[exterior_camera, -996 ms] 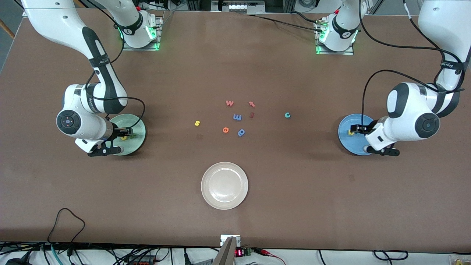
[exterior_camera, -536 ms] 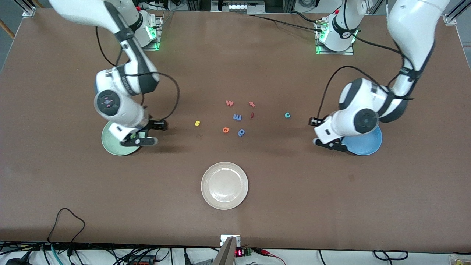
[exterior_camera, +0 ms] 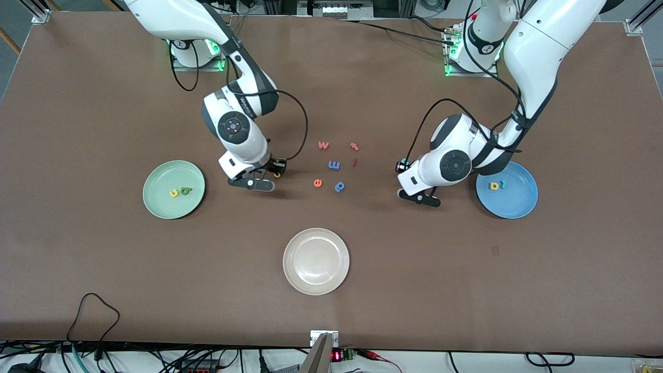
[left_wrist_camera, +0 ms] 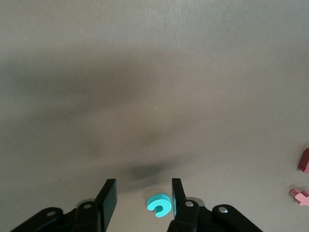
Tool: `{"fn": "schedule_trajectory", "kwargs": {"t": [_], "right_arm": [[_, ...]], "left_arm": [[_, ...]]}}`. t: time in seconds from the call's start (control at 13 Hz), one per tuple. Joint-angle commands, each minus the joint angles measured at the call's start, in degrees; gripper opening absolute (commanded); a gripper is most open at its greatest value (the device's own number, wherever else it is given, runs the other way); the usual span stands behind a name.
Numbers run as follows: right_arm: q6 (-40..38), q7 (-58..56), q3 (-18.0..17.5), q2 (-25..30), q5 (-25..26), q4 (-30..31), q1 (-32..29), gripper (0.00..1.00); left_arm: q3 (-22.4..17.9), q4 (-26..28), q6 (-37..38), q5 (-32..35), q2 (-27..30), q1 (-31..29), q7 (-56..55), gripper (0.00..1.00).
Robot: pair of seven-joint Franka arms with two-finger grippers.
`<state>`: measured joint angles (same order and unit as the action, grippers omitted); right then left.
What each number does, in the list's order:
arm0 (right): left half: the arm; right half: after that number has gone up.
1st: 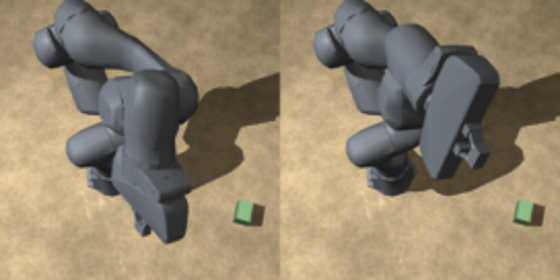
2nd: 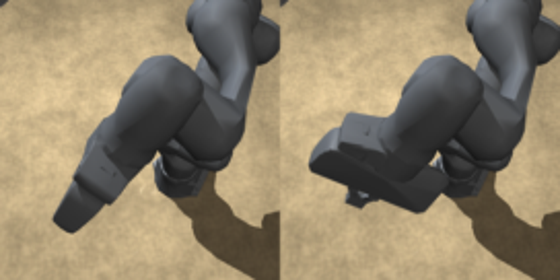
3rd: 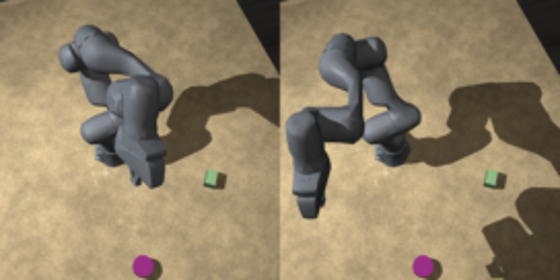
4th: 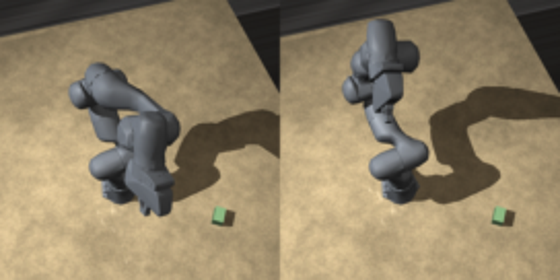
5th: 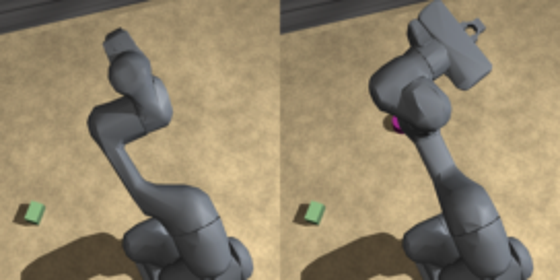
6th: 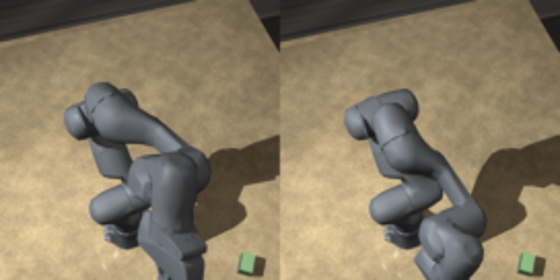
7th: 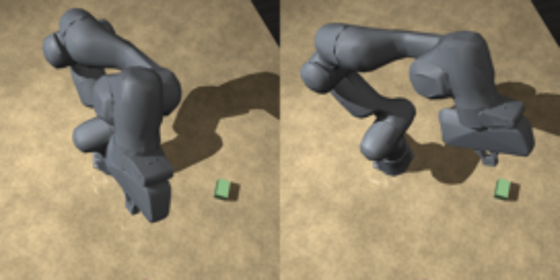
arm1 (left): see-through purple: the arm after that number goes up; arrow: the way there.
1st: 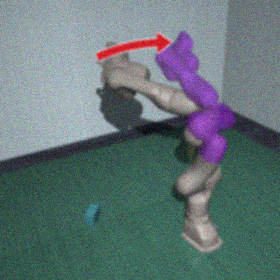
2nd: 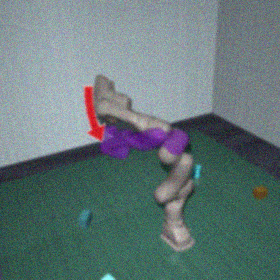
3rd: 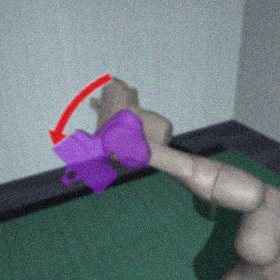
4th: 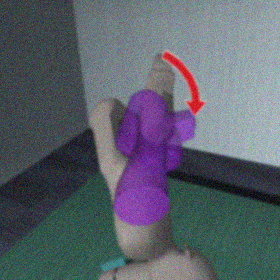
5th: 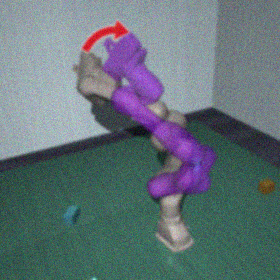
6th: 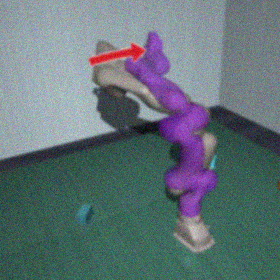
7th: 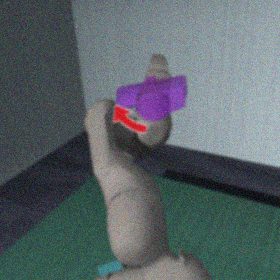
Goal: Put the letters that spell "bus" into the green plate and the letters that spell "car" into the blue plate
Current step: 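Reach the right gripper to yellow 's' while the left gripper reaches teal 'c'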
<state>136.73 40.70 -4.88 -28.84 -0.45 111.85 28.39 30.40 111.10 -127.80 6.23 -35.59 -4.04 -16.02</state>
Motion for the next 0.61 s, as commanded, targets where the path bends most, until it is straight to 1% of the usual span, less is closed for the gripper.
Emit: {"fn": "schedule_trajectory", "kwargs": {"t": [0.0,0.08,0.31,0.54], "right_arm": [[1.7,3.9,0.5,-1.6,0.4,-0.4,0.9,0.53],[1.9,4.0,0.4,-1.8,0.4,-0.4,1.0,0.52],[2.1,4.9,0.4,-2.6,0.4,-0.5,1.3,0.51],[3.3,5.1,0.4,-3.8,0.3,-0.5,2.1,0.5]], "left_arm": [[0.1,4.7,-3.8,0.6,2.2,-0.2,-1.1,0.55],[0.2,6.6,-5.5,0.6,2.8,-0.2,-1.6,0.55],[0.8,9.5,-6.1,0.7,5.9,0.3,-4.3,0.55],[0.8,11.1,-6.3,0.7,7.1,0.3,-4.3,0.54]]}}
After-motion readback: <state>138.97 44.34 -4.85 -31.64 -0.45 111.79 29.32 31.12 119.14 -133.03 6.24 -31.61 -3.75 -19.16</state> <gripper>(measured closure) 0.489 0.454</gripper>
